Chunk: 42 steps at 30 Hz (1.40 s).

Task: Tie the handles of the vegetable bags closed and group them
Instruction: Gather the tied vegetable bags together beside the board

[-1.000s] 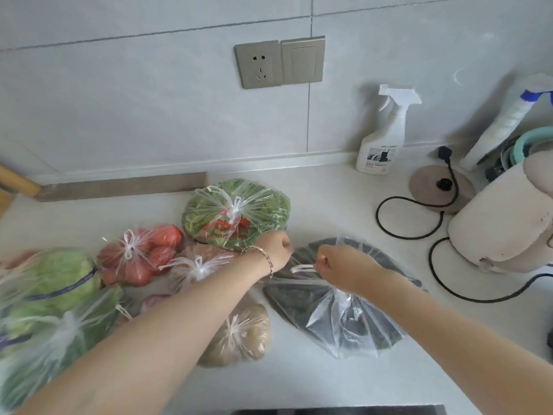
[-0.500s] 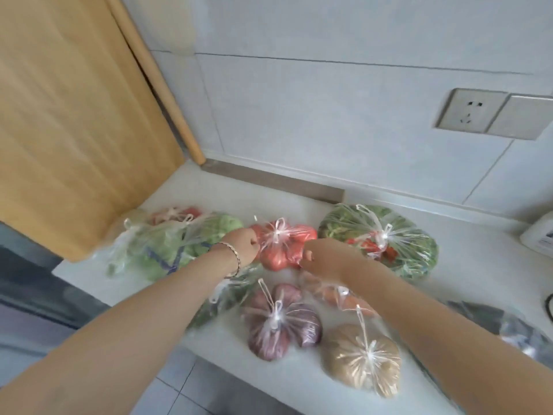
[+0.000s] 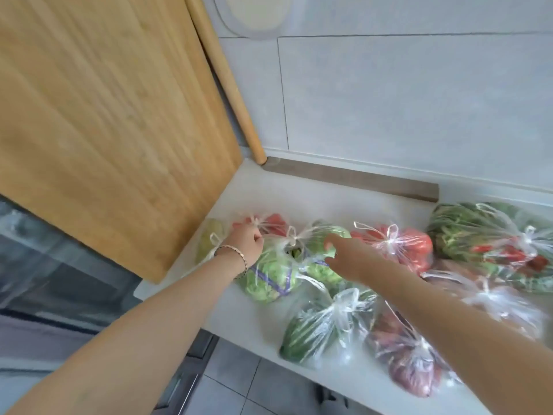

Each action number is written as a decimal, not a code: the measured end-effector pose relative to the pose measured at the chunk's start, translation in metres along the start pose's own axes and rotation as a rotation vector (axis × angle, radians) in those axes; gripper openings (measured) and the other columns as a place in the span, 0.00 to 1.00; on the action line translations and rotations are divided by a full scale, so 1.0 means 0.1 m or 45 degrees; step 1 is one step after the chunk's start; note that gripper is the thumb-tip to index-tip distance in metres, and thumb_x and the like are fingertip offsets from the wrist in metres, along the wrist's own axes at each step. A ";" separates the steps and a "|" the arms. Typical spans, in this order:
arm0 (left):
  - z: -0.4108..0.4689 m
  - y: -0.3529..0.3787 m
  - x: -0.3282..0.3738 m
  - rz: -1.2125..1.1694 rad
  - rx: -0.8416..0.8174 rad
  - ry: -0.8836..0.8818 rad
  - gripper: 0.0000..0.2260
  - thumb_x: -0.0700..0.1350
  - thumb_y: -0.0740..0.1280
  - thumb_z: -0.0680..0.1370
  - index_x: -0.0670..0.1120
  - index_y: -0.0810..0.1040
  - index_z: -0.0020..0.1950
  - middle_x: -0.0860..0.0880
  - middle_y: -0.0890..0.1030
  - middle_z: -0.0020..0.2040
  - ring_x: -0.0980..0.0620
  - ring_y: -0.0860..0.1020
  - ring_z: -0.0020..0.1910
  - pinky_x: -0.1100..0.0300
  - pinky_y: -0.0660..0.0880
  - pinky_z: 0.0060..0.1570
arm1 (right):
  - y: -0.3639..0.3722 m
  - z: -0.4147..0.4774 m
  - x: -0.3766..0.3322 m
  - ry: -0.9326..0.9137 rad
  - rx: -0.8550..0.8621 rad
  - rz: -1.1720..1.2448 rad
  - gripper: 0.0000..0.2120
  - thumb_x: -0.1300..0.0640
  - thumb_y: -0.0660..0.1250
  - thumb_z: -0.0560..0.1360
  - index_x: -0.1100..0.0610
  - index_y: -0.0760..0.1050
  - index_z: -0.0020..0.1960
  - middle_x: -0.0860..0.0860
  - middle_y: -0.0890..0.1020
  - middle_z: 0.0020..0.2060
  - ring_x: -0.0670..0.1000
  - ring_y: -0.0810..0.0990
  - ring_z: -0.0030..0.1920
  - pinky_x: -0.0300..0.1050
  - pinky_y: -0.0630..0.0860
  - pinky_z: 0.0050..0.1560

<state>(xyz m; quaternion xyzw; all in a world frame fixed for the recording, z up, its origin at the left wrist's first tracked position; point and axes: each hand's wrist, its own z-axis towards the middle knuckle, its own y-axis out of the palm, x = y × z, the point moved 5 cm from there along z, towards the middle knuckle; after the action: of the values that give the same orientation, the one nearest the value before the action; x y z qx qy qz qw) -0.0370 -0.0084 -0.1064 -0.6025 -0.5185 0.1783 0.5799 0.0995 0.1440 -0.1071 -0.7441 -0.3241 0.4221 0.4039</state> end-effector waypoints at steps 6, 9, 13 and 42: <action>0.68 -0.06 -0.28 0.116 -0.062 0.021 0.06 0.39 0.61 0.75 0.47 0.71 0.38 0.51 0.75 0.40 0.48 0.75 0.42 0.58 0.70 0.43 | 0.13 0.75 -0.44 -0.262 0.037 -0.099 0.19 0.50 0.63 0.74 0.53 0.70 0.64 0.51 0.71 0.63 0.54 0.67 0.64 0.49 0.66 0.65; 0.91 0.04 -0.33 0.205 -0.125 0.079 0.03 0.41 0.62 0.74 0.47 0.73 0.46 0.50 0.77 0.47 0.48 0.77 0.48 0.52 0.75 0.50 | 0.29 0.94 -0.55 -0.353 -0.177 -0.381 0.21 0.50 0.63 0.73 0.54 0.69 0.64 0.52 0.72 0.62 0.55 0.67 0.63 0.52 0.62 0.66; 1.27 0.28 -0.41 0.450 -0.322 0.179 0.14 0.46 0.62 0.75 0.50 0.69 0.61 0.49 0.77 0.57 0.45 0.75 0.58 0.51 0.73 0.56 | 0.33 1.14 -0.61 -0.349 -0.303 -0.549 0.15 0.52 0.61 0.75 0.57 0.73 0.59 0.55 0.77 0.57 0.57 0.72 0.60 0.52 0.65 0.63; 3.09 -0.56 -0.83 -0.236 -0.051 -0.009 0.12 0.42 0.62 0.76 0.37 0.72 0.56 0.37 0.79 0.54 0.39 0.76 0.54 0.54 0.70 0.52 | -0.45 2.00 -0.61 0.857 0.678 0.772 0.16 0.64 0.61 0.65 0.55 0.58 0.24 0.52 0.62 0.21 0.52 0.63 0.27 0.42 0.60 0.28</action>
<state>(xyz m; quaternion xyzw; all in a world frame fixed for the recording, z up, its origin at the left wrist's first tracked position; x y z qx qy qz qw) -0.3451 0.0697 -0.1704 -0.5629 -0.5775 0.1155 0.5799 -0.1114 0.1799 -0.1093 -0.7705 0.1721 0.3255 0.5204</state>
